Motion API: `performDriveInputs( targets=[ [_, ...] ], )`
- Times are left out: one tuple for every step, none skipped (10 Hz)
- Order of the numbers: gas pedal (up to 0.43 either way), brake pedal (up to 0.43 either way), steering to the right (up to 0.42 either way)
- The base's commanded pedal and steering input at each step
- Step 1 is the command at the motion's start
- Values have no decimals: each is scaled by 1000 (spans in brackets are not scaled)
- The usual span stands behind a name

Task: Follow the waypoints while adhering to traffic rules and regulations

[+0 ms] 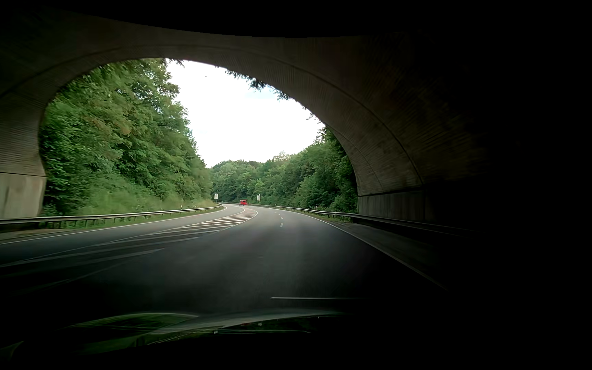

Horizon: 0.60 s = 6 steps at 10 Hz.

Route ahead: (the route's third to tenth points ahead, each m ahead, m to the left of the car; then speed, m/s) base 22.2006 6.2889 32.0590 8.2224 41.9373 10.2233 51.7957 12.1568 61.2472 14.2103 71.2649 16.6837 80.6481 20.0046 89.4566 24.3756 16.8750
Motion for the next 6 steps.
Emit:
performDriveInputs(
  targets=[
    [299,0,-9],
    [299,0,-10],
    [299,0,-11],
    [299,0,-11],
    [299,0,-13],
    [299,0,-14]
  ],
)
